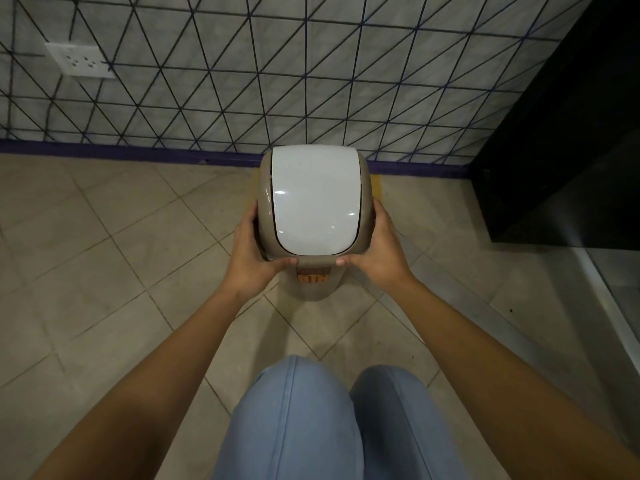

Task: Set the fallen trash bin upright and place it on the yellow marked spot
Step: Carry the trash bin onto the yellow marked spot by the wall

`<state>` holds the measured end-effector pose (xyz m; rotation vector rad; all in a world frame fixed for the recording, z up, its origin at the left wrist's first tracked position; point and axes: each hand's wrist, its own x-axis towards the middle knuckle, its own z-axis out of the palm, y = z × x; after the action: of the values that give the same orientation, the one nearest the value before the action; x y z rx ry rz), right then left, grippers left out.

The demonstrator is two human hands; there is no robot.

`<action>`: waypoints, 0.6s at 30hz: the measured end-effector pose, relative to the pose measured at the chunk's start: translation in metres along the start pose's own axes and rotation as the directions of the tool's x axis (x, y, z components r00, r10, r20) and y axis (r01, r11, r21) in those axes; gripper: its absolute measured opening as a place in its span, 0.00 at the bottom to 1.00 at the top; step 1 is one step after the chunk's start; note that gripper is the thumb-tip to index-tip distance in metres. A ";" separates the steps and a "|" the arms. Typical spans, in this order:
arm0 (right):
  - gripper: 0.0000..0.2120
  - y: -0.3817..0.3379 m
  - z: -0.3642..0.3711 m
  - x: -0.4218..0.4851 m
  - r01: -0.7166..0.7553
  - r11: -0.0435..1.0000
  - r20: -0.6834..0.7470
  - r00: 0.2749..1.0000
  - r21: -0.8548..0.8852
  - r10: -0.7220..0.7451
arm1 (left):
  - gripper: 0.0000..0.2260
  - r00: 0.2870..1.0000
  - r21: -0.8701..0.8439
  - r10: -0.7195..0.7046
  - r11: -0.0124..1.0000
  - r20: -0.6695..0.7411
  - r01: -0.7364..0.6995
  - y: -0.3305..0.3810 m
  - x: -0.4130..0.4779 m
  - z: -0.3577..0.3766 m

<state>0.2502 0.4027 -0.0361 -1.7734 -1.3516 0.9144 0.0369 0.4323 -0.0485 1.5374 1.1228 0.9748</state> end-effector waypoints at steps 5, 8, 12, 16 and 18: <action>0.59 0.001 0.002 0.013 -0.019 1.000 -0.059 0.998 0.020 0.020 | 0.45 1.000 -0.026 -0.022 0.999 0.017 0.023 -0.001 0.015 -0.002; 0.59 0.000 0.001 0.020 -0.020 0.998 -0.046 0.999 0.065 0.023 | 0.46 0.999 -0.040 -0.039 0.998 0.022 0.040 -0.003 0.025 -0.002; 0.59 -0.001 0.002 0.030 -0.009 0.996 -0.039 0.999 0.093 0.013 | 0.49 0.997 -0.038 -0.060 0.997 0.039 0.061 -0.002 0.041 -0.004; 0.58 -0.004 0.000 0.044 -0.011 0.996 -0.036 0.999 0.085 0.014 | 0.49 0.997 -0.011 -0.065 0.998 0.042 0.066 -0.003 0.055 -0.005; 0.58 -0.007 -0.001 0.052 -0.012 0.997 -0.032 0.999 0.070 0.014 | 0.49 0.996 -0.015 -0.070 0.997 0.048 0.071 -0.002 0.063 -0.006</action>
<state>0.2584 0.4549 -0.0357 -1.7390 -1.2736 0.9246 0.0473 0.4942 -0.0453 1.4903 1.1249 0.8935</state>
